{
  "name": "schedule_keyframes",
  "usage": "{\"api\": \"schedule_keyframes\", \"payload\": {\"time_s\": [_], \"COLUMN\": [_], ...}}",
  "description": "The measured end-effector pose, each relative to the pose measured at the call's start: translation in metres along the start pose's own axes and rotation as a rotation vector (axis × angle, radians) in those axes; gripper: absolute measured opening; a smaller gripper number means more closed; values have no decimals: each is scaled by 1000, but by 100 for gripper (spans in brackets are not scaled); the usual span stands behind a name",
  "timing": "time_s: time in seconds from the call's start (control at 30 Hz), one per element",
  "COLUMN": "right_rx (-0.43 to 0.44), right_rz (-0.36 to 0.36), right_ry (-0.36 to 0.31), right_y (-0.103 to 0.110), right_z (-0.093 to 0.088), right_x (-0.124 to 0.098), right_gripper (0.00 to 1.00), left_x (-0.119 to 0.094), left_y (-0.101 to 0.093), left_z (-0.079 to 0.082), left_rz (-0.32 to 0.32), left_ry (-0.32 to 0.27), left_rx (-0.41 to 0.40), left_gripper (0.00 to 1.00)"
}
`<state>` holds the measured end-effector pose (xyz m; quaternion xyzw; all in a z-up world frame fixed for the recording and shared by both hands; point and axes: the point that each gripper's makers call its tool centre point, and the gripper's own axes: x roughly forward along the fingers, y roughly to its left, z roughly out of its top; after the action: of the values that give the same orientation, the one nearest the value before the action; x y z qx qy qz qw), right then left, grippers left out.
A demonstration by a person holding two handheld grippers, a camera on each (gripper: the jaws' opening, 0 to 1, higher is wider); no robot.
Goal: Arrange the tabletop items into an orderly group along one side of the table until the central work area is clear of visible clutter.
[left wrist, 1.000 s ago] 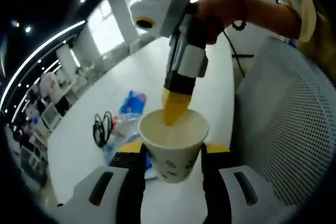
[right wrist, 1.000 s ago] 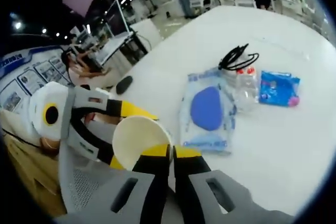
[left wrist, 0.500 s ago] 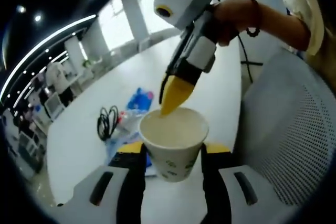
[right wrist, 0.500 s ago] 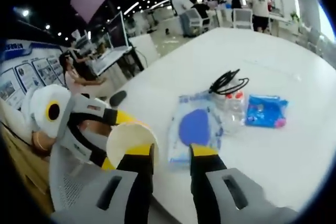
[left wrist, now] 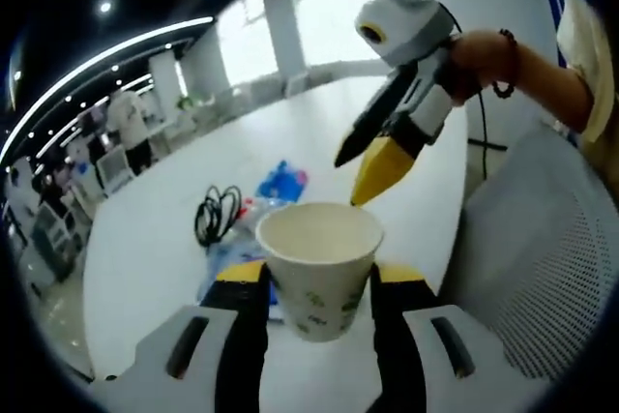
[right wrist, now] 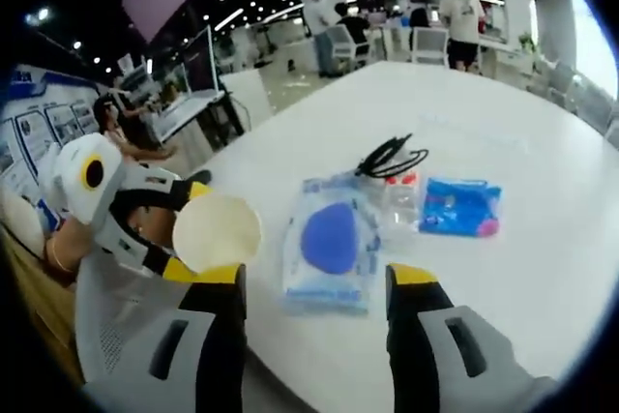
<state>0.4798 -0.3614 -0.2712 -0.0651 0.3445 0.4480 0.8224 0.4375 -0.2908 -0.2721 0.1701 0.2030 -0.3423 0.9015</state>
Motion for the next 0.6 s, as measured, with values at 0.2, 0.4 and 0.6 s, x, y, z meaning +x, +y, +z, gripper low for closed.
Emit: {"api": "schedule_keyframes", "payload": {"time_s": [0.2, 0.4, 0.6], "right_rx": [31, 34, 28], "right_rz": [3, -8, -12], "right_ry": [-40, -47, -43], "right_y": [-2, -8, -11], "right_z": [4, -3, -9], "right_x": [-4, -6, -8], "right_gripper": [62, 70, 77], "left_x": [-1, -4, -9], "left_y": [4, 14, 24], "left_z": [1, 2, 19], "left_rz": [16, 39, 74], "left_ry": [-11, -32, -122], "left_rx": [-19, -79, -82], "left_gripper": [39, 39, 39]}}
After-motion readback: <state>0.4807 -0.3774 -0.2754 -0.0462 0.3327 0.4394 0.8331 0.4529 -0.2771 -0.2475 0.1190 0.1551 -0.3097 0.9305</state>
